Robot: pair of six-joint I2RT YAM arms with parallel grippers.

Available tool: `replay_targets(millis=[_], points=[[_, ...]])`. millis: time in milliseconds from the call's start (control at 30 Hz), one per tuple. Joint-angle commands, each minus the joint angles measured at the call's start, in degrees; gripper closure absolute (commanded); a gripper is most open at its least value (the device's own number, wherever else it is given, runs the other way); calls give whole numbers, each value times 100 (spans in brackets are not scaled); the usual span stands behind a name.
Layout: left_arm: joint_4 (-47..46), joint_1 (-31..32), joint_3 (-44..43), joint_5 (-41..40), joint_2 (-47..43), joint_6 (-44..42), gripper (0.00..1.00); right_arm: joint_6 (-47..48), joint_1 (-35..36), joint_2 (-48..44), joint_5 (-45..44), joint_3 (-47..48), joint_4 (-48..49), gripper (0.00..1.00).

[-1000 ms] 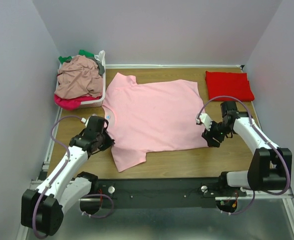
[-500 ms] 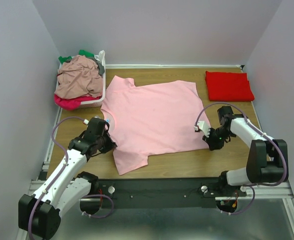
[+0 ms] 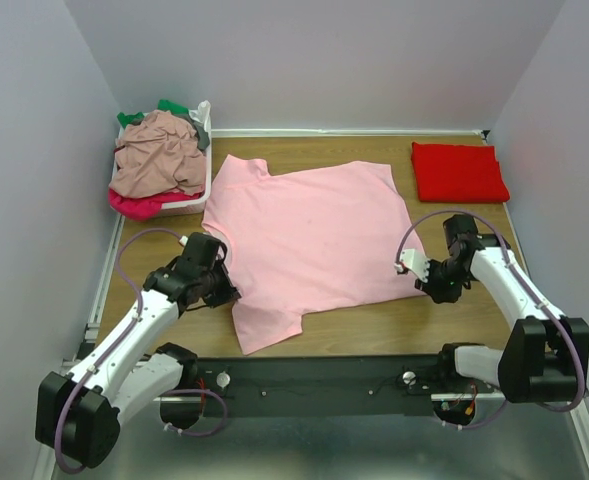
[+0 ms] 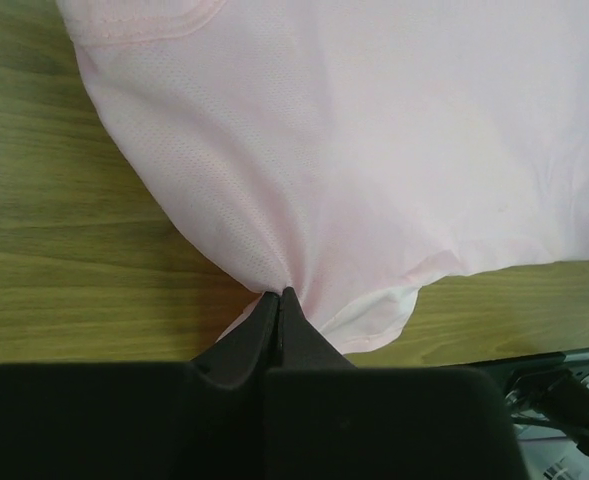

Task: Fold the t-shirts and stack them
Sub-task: Flatten the tshirt out

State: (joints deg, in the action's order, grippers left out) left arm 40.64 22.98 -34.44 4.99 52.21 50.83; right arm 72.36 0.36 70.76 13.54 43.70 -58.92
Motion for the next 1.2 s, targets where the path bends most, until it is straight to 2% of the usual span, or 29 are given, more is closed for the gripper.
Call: replay_targets(millis=[0, 33, 100, 267, 400, 500, 600, 633, 733, 800, 967, 1167], points=[[32, 40, -274, 221, -9, -214, 100, -28, -18, -150, 218, 156, -51, 59], [14, 40, -274, 230, 9, -222, 100, -72, -10, -55, 341, 130, 133, 52], [14, 40, -213, 204, 0, -240, 100, -108, -10, 112, 360, 77, 388, 46], [-135, 40, 85, 247, -79, -187, 100, -309, -18, 858, 289, 50, 1170, 45], [-179, 40, 113, 230, -114, -170, 100, -389, -10, 1141, 334, 68, 1321, 47], [-215, 31, 139, 230, -105, -187, 100, -380, -10, 1212, 202, -37, 1444, 53], [-276, 40, 200, 265, -88, -170, 100, -389, -10, 1203, 114, -178, 1488, 71], [-328, 40, 218, 283, -70, -178, 100, -380, -10, 1151, 88, -248, 1480, 83], [-364, 40, 279, 362, -61, -178, 100, -328, -10, 1019, -70, -380, 1462, 96], [-364, 40, 297, 458, -61, -205, 100, -231, -10, 826, -307, -503, 1392, 99], [-320, 40, 315, 660, -131, -205, 100, 207, -18, 360, -615, -591, 683, 100], [-180, 48, 359, 1398, -316, -248, 100, 534, -18, -115, -669, -424, -198, 99]])
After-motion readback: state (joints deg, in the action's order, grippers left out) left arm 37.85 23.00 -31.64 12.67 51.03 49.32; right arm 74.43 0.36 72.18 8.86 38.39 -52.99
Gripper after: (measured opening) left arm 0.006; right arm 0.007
